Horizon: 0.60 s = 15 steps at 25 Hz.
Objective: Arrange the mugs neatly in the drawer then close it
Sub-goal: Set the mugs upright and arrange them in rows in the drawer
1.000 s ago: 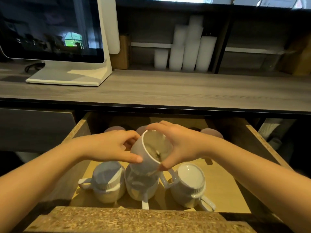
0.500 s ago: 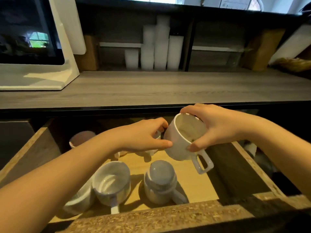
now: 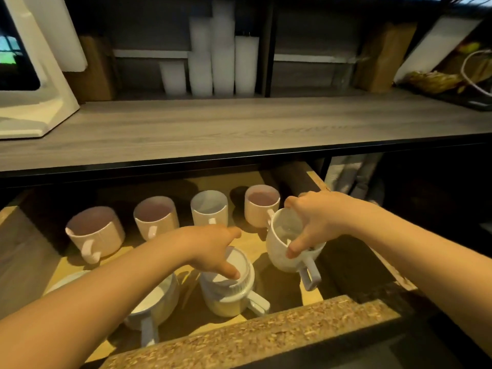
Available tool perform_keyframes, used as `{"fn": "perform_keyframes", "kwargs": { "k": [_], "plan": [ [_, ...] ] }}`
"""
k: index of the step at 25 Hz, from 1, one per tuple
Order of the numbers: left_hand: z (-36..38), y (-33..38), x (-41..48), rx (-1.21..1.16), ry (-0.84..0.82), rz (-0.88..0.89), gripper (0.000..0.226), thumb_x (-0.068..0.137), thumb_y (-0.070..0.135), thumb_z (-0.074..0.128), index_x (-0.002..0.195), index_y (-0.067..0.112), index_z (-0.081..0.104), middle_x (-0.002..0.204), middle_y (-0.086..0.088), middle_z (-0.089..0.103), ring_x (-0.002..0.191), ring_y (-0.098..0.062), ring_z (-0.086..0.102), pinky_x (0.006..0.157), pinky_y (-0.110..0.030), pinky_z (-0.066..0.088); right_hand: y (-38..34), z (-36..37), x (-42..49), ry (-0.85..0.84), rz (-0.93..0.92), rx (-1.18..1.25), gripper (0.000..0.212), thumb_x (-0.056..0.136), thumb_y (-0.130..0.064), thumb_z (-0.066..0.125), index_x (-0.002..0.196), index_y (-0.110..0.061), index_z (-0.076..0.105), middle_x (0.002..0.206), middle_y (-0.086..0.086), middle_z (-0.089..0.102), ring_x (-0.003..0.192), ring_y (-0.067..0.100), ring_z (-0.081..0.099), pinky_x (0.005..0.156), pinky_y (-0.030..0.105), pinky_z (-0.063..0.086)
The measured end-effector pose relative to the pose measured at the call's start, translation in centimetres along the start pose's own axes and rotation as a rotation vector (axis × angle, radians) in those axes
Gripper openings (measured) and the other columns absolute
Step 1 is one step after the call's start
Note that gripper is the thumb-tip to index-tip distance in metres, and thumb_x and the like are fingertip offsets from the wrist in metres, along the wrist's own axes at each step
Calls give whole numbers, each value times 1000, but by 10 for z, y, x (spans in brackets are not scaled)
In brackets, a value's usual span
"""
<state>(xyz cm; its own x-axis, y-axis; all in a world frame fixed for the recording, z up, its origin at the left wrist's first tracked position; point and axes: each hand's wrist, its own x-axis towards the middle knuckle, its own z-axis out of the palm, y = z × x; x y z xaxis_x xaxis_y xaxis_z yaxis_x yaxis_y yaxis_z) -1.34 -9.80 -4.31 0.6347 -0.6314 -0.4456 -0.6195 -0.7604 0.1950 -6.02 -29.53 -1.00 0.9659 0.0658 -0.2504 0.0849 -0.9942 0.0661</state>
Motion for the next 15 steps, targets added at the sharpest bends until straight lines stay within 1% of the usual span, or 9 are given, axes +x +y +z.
{"fn": "perform_keyframes", "kwargs": {
  "k": [2,5,8,10,13,15],
  "plan": [
    [6,-6,-1,-11,2,8,76,81,47,64,144,28,26,149,2,39,129,-20,45,101,-30,44,-5,7,8,-48,0,-40,88,63,-66,69,133,-22,41,116,0,59,86,13,52,67,22,45],
    [10,-11,-2,-27,3,22,71,81,49,63,141,27,32,143,2,45,123,-18,50,95,-27,46,-9,12,12,-111,-26,-87,86,64,-66,69,131,-18,43,113,2,61,84,14,53,63,22,43],
    [11,-12,-2,-23,-4,36,67,82,50,61,139,25,36,136,0,50,117,-18,53,94,-28,49,-9,19,11,-151,-58,-98,88,66,-66,67,134,-17,39,119,3,60,90,16,54,67,23,44],
    [12,-13,-2,-29,-16,44,66,82,50,61,138,25,36,135,0,51,115,-18,54,95,-29,50,-9,24,11,-157,-67,-111,89,65,-67,67,134,-17,39,119,4,60,94,18,58,67,22,45],
    [11,-14,-3,-59,-45,51,68,83,50,60,140,25,33,136,0,50,117,-18,53,97,-30,50,-9,28,11,-164,-57,-112,88,65,-69,65,132,-16,43,115,4,62,89,17,58,60,19,42],
    [12,-14,-4,-66,-57,55,71,81,51,61,140,25,32,137,0,49,118,-18,52,98,-32,49,-9,30,11,-147,-53,-118,89,65,-70,65,132,-16,43,115,3,62,92,18,60,64,20,45]
  ]
}}
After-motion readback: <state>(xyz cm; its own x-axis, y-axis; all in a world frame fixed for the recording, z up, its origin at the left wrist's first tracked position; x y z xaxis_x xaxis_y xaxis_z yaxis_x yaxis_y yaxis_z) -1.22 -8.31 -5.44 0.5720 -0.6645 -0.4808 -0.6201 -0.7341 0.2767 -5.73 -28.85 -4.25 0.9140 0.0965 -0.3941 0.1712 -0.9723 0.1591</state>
